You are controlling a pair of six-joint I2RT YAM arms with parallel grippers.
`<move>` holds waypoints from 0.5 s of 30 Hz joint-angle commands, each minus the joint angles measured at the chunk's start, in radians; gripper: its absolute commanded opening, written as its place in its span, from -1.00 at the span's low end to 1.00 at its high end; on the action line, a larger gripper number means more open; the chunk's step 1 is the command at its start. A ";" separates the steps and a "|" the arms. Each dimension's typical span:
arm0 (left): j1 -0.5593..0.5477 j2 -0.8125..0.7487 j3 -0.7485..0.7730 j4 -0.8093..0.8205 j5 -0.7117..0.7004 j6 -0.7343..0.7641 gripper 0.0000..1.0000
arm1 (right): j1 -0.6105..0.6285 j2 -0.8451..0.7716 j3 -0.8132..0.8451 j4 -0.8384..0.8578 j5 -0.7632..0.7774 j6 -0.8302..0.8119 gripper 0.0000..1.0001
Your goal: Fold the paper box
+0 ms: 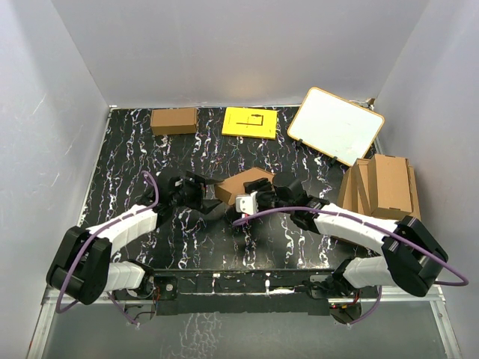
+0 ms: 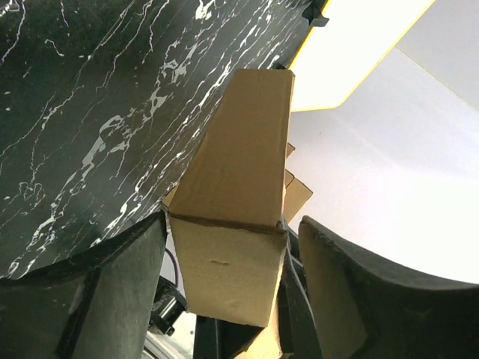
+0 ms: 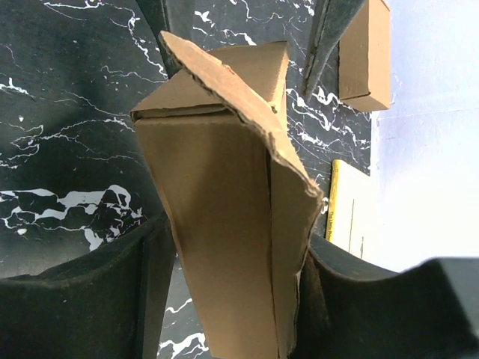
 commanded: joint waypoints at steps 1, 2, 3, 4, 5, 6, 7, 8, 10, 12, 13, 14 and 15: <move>0.004 -0.051 -0.025 0.053 0.019 -0.022 0.50 | 0.001 0.001 0.036 0.049 0.001 0.043 -0.02; 0.003 -0.060 -0.028 0.050 0.013 -0.021 0.60 | 0.000 0.002 0.039 0.046 -0.002 0.052 -0.02; 0.005 -0.072 -0.033 0.048 0.008 -0.021 0.71 | -0.003 0.004 0.042 0.039 -0.008 0.059 -0.02; 0.005 -0.082 -0.038 0.048 0.004 -0.022 0.81 | -0.005 0.005 0.046 0.030 -0.015 0.059 -0.02; 0.008 -0.092 -0.042 0.045 0.001 -0.023 0.91 | -0.006 0.004 0.046 0.027 -0.019 0.064 -0.02; 0.010 -0.102 -0.049 0.043 -0.002 -0.023 0.94 | -0.011 0.003 0.049 0.020 -0.027 0.072 -0.02; 0.011 -0.115 -0.056 0.046 -0.006 -0.022 0.94 | -0.017 0.003 0.056 0.006 -0.042 0.079 -0.02; 0.012 -0.126 -0.062 0.050 -0.009 -0.019 0.94 | -0.024 0.005 0.063 -0.005 -0.053 0.091 -0.03; 0.014 -0.165 -0.063 0.025 -0.028 0.012 0.94 | -0.044 0.005 0.085 -0.036 -0.096 0.124 -0.02; 0.015 -0.219 -0.059 -0.012 -0.059 0.068 0.94 | -0.072 0.006 0.113 -0.074 -0.154 0.169 -0.02; 0.016 -0.250 -0.058 -0.028 -0.077 0.105 0.94 | -0.087 0.007 0.129 -0.097 -0.184 0.201 -0.02; 0.016 -0.287 -0.057 -0.041 -0.098 0.152 0.94 | -0.107 0.008 0.146 -0.117 -0.217 0.227 -0.02; 0.017 -0.325 -0.056 -0.051 -0.117 0.203 0.94 | -0.128 0.010 0.171 -0.136 -0.255 0.258 -0.02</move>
